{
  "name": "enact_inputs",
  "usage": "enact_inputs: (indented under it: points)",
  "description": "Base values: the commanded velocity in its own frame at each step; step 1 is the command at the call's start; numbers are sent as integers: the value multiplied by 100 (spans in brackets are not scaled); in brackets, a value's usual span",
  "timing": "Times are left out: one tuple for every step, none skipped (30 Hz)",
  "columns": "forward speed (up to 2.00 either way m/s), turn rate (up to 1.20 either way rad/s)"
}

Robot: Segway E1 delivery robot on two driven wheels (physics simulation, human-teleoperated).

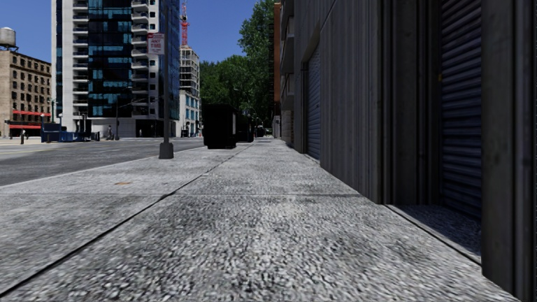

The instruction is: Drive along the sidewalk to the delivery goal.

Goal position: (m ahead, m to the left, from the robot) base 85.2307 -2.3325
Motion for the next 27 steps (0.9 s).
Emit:
enact_inputs:
  points:
    - [200, 0]
    - [200, 0]
    - [200, 0]
    - [200, 0]
    - [200, 0]
    - [200, 0]
    - [200, 0]
    - [200, 0]
    - [200, 0]
    - [200, 0]
    - [200, 0]
    - [200, 0]
    - [200, 0]
    - [200, 0]
    - [200, 0]
    - [200, 0]
    - [200, 0]
    - [200, 0]
    - [200, 0]
    - [200, 0]
    - [200, 0]
    - [200, 0]
    - [200, 0]
    - [200, 0]
    - [200, 0]
    - [200, 0]
    - [200, 0]
